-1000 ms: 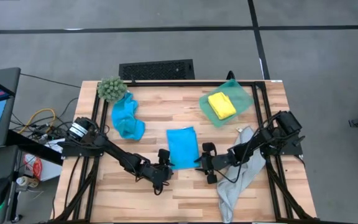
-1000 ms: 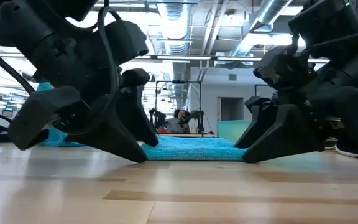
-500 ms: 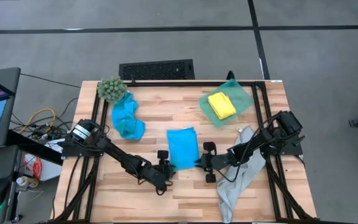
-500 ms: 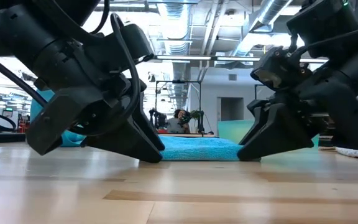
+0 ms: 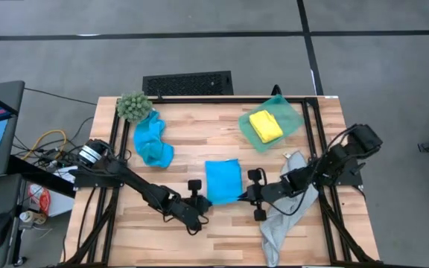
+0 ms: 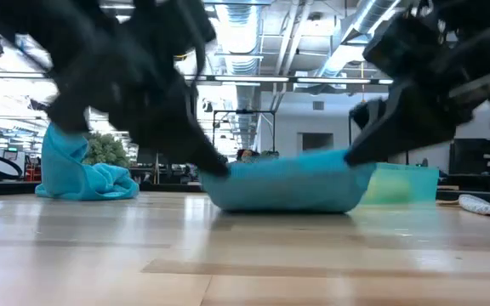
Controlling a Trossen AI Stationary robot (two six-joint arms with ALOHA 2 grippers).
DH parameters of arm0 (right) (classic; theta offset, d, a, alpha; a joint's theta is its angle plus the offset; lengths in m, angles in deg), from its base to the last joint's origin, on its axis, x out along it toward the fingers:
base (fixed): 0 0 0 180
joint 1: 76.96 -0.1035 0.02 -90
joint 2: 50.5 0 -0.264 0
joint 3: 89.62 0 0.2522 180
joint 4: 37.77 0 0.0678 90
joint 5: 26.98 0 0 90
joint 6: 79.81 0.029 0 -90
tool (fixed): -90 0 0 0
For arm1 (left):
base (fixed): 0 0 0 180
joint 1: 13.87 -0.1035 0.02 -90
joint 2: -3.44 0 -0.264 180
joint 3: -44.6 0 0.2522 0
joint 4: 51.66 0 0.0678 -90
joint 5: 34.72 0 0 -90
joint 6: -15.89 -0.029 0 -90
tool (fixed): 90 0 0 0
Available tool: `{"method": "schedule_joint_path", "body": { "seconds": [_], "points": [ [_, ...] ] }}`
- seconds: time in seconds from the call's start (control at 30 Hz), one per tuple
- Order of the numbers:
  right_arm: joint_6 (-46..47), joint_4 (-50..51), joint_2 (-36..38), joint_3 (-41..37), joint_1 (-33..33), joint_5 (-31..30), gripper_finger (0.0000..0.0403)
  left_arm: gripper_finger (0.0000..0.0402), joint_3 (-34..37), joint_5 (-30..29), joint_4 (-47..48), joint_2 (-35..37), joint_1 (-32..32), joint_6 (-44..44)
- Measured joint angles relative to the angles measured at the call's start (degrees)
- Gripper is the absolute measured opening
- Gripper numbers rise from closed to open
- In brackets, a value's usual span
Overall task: Fold microfiber towels
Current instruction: Fold the right blue towel
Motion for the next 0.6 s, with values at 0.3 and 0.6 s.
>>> {"method": "schedule_joint_path", "body": {
  "seconds": [0.3, 0.6],
  "points": [
    [0.0, 9.51, 9.63, 0.07, 3.4, -2.96, 0.003, 0.0004, -7.93, -10.9, 12.47, 2.97, -1.95, -9.11],
    [-0.04, 11.36, 10.15, 0.15, 11.13, -3.41, 0.0027, 0.0004, -8.13, -8.94, 17.39, 2.97, -8.66, -10.99]
  ]
}}
